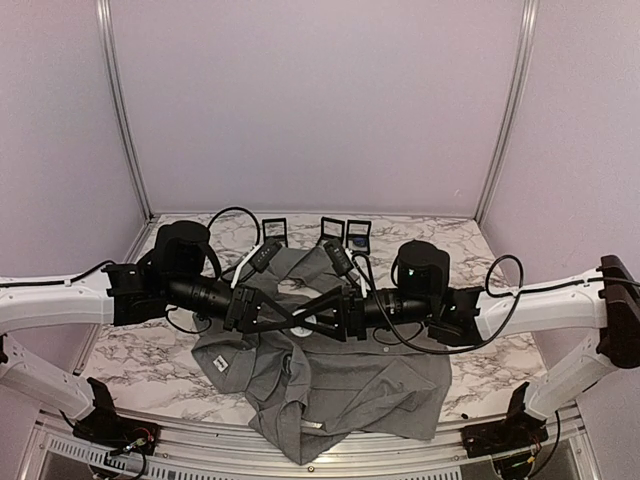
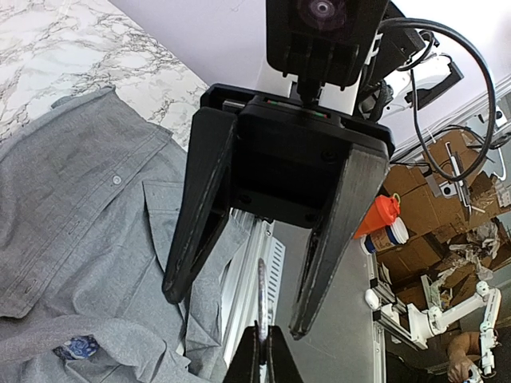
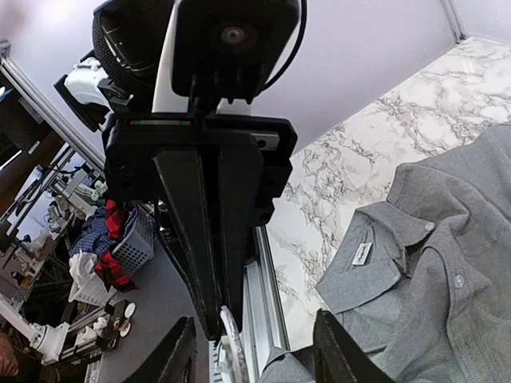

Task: Remove the brooch from the garment
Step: Close the brooch at the center of the board, then turn over the brooch at the center of the board.

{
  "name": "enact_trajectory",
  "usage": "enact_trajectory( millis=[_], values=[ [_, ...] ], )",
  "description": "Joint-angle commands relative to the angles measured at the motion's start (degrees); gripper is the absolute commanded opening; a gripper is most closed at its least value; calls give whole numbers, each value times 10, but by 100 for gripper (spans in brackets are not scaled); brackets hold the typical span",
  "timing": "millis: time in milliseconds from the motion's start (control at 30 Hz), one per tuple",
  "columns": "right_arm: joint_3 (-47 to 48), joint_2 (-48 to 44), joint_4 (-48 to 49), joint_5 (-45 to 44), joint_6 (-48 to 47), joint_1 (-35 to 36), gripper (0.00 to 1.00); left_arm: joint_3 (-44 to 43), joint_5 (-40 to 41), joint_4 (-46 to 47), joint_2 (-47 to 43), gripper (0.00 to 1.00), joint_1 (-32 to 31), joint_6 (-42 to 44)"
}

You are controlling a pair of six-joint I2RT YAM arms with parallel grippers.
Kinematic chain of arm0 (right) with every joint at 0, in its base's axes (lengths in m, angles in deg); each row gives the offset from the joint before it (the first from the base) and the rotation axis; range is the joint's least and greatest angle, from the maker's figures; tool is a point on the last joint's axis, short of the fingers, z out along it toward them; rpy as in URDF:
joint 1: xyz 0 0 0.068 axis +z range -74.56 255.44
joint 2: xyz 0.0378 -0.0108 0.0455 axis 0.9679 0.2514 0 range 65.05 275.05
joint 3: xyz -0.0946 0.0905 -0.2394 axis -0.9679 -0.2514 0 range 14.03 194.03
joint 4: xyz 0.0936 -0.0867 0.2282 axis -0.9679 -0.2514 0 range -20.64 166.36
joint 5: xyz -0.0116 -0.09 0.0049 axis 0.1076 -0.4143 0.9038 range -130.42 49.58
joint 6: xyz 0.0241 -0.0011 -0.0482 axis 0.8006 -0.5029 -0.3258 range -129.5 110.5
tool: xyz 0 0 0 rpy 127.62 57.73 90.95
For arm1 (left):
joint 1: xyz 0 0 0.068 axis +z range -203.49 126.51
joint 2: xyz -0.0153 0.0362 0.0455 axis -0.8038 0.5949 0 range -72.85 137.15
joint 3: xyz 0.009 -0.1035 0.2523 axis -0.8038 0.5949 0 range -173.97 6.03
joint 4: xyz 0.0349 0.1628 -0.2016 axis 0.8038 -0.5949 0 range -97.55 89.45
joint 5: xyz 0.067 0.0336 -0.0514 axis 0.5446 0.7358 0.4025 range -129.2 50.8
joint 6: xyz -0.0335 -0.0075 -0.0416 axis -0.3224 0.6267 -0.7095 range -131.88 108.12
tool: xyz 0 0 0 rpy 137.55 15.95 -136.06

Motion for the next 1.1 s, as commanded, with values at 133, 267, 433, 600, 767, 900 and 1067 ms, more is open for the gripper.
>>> enact_trajectory(
  millis=[133,267,433,600,767,900,1067],
  values=[
    [24,-33,-40,-27,5,-9,59,-34,26,-47,12,0,-3,57],
    [31,-42,-57,-32,7,-18,61,-51,48,-67,22,0,-4,87],
    [40,-52,-77,-55,23,-31,62,-72,116,-103,24,0,-7,139],
    [50,-63,-82,-79,48,-45,61,-91,210,-119,19,0,-20,201],
    [71,-65,-104,-110,68,-46,59,-105,325,-124,10,0,-47,279],
    [79,-62,-105,-126,101,-48,56,-108,443,-113,-4,0,-78,349],
    [97,-53,-121,-132,135,-50,51,-106,564,-87,-16,0,-118,432]
  ],
)
